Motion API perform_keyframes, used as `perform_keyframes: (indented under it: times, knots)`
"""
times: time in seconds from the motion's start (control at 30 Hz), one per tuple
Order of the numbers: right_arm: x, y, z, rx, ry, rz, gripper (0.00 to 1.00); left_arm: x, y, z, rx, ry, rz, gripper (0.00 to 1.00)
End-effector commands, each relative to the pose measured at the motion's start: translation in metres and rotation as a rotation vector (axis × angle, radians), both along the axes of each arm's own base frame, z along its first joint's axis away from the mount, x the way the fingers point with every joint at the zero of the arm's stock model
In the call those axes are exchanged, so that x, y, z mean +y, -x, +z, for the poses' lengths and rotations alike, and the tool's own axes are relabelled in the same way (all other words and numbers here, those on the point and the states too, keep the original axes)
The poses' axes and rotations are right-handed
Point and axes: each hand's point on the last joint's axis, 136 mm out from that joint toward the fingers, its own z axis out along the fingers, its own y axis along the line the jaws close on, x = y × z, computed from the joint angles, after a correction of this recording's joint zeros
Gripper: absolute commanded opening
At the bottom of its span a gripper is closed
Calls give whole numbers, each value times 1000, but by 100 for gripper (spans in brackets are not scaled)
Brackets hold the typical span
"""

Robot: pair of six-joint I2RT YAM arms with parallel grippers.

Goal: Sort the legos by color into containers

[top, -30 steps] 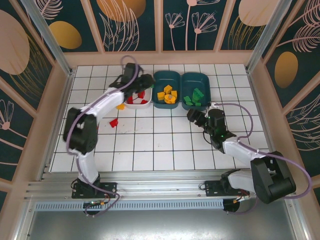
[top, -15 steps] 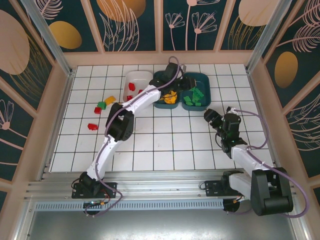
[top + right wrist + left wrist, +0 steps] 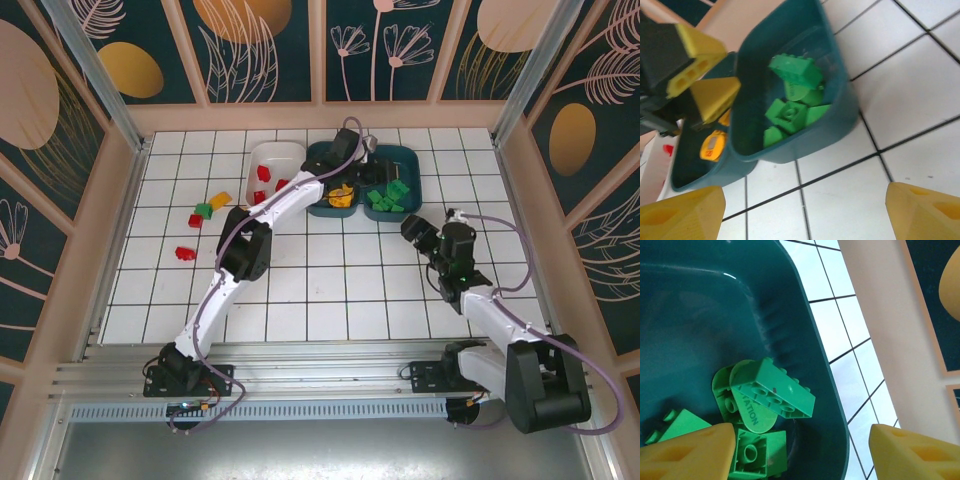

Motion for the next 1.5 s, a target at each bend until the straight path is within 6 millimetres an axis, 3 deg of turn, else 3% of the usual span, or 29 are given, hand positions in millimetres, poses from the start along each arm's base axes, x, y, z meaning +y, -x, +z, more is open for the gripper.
perform_keyframes:
  times: [0.0, 0.1, 0.17, 0.27, 0.33, 0.4, 0.43, 0.53, 0.63, 0.83, 0.93, 1.07, 1.33, 1.47]
  knots:
    - [18, -3, 29, -63, 83, 21, 84, 27, 2, 105, -232, -3, 36, 71]
    - [56, -1, 45, -91, 125, 97, 84, 90, 7, 139, -278, 7, 162, 71]
    - [93, 2, 54, -114, 159, 170, 84, 157, 10, 146, -250, 45, 309, 72]
    - [150, 4, 56, -127, 218, 284, 84, 261, 28, 114, -160, 10, 547, 72]
    - [192, 2, 55, -137, 261, 361, 84, 339, 47, 78, -70, -69, 745, 77]
    - [223, -2, 47, -128, 288, 414, 84, 403, 67, 42, 44, -89, 904, 78]
    - [237, -5, 44, -125, 291, 443, 84, 429, 79, 24, 105, -60, 960, 78]
    - [259, -9, 32, -106, 310, 499, 84, 475, 93, -9, 208, -30, 1077, 78]
    - [259, -12, 19, -84, 357, 506, 83, 484, 82, -29, 276, -28, 1106, 77]
    - [234, -5, -11, -26, 431, 485, 83, 475, 48, -69, 403, 72, 1119, 69]
    - [217, -1, -23, 5, 427, 468, 83, 473, 39, -83, 438, 113, 1130, 67]
    - [205, 4, -33, 24, 418, 459, 83, 485, 39, -99, 447, 75, 1196, 66]
    - [204, 4, -35, 28, 406, 465, 83, 508, 15, -82, 335, 49, 1227, 66]
    - [202, 5, -38, 37, 411, 465, 83, 513, 7, -87, 338, 29, 1214, 66]
